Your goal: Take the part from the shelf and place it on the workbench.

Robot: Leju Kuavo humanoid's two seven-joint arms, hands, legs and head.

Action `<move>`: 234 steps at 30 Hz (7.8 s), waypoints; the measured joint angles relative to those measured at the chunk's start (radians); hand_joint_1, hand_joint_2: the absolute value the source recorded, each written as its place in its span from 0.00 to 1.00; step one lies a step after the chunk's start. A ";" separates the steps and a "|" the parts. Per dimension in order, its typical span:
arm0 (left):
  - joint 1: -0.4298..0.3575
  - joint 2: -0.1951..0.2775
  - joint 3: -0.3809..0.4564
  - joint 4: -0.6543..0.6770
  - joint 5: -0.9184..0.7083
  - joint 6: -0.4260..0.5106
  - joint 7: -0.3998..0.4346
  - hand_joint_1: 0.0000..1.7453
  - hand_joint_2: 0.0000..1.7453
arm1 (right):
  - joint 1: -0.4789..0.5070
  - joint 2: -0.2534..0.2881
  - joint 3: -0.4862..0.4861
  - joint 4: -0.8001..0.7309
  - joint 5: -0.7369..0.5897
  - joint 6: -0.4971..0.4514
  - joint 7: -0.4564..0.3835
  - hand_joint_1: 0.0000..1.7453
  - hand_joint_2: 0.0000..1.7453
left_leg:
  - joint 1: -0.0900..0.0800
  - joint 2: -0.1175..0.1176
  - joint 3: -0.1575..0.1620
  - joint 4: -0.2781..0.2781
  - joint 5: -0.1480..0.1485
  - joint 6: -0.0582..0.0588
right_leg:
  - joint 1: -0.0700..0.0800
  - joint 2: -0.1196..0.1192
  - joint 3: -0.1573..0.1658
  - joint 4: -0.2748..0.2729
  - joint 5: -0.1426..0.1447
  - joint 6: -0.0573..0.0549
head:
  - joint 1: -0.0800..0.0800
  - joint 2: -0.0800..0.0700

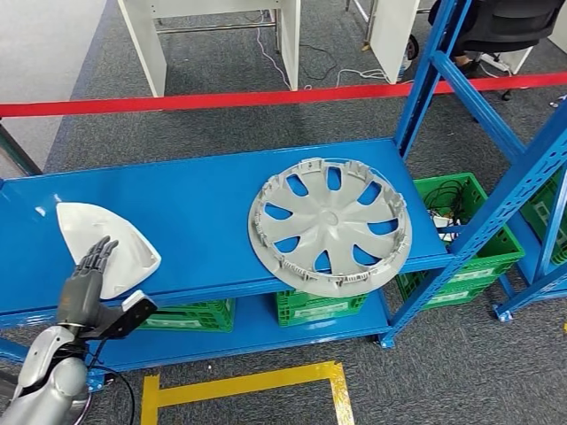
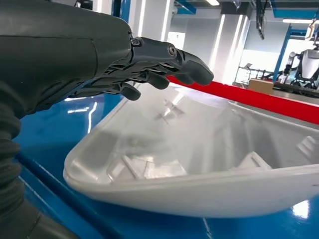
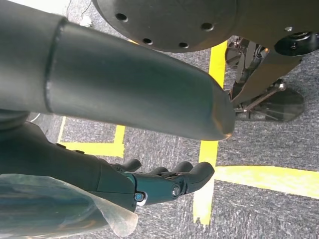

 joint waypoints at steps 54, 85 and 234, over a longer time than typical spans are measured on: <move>0.119 -0.067 0.035 -0.162 0.076 0.277 -0.186 1.00 1.00 | -0.004 -0.003 0.006 0.000 -0.007 -0.022 -0.014 0.00 0.00 | 0.000 0.000 0.000 0.000 0.000 0.000 | 0.000 0.000 0.000 0.000 0.000 0.000 | -0.001 0.000; 0.222 -0.122 0.053 -0.546 -0.012 0.346 -0.290 1.00 1.00 | -0.005 -0.003 0.006 0.000 -0.028 -0.028 -0.017 0.00 0.00 | 0.000 0.000 0.000 0.000 0.000 0.000 | 0.000 0.000 0.000 0.000 0.000 0.000 | -0.001 0.000; 0.218 0.016 0.080 -0.619 0.041 0.315 -0.206 1.00 1.00 | -0.010 0.093 -0.027 -0.007 -0.131 -0.099 -0.024 0.00 0.00 | -0.001 -0.001 -0.011 0.076 -0.021 -0.012 | 0.010 -0.007 -0.075 0.031 0.038 -0.023 | -0.043 -0.001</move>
